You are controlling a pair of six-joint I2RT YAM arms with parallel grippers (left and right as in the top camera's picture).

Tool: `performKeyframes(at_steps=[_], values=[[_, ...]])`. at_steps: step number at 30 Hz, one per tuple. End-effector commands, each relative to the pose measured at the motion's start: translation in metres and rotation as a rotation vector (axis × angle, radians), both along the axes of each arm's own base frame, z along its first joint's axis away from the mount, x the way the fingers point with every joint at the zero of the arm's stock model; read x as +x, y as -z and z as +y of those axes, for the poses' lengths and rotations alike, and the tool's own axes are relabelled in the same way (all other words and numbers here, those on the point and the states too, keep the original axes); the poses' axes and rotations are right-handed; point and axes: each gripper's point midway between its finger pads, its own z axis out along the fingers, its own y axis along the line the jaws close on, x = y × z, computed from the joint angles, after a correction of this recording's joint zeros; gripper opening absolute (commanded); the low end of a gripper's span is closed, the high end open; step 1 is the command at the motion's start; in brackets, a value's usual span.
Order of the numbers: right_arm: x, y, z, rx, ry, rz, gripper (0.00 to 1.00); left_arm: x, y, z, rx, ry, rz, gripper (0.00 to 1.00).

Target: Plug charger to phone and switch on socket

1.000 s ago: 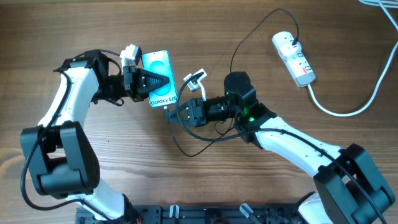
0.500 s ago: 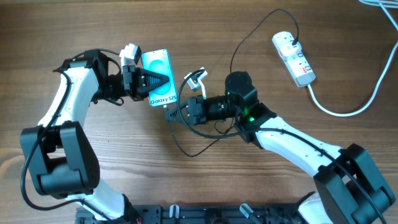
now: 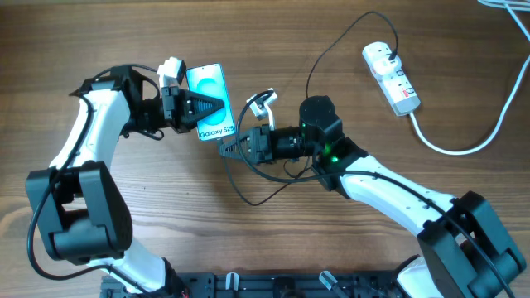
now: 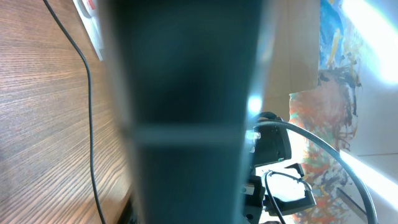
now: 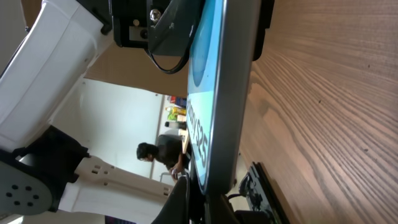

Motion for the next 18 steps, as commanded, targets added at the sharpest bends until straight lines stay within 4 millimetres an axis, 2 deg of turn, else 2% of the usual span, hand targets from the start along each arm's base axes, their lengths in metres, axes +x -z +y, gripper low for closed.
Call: performKeyframes(at_steps=[1,4,5,7,10,13,18], values=[[0.046,0.000,-0.006,-0.008,0.222,-0.058,0.04,-0.002,-0.008,-0.003,-0.014,0.004,-0.033,0.04],[0.055,0.003,-0.009,-0.025,0.275,-0.073,0.04,-0.003,-0.008,-0.003,-0.014,0.005,-0.034,0.04],[0.056,0.003,-0.009,-0.029,0.282,-0.096,0.20,-0.003,-0.008,-0.003,-0.014,0.005,-0.033,0.04],[0.055,0.003,-0.009,-0.032,0.268,-0.146,0.84,-0.002,-0.008,-0.003,-0.014,0.005,-0.034,0.04],[0.044,0.005,-0.007,-0.035,0.197,-0.208,0.85,-0.002,-0.008,-0.003,-0.010,0.005,-0.038,0.04],[0.032,0.009,-0.006,-0.039,0.124,-0.240,0.78,-0.002,-0.006,-0.003,0.002,0.007,-0.046,0.04],[0.010,0.008,-0.005,-0.010,-0.011,-0.283,0.78,-0.005,0.001,-0.005,0.036,0.020,-0.048,0.04]])
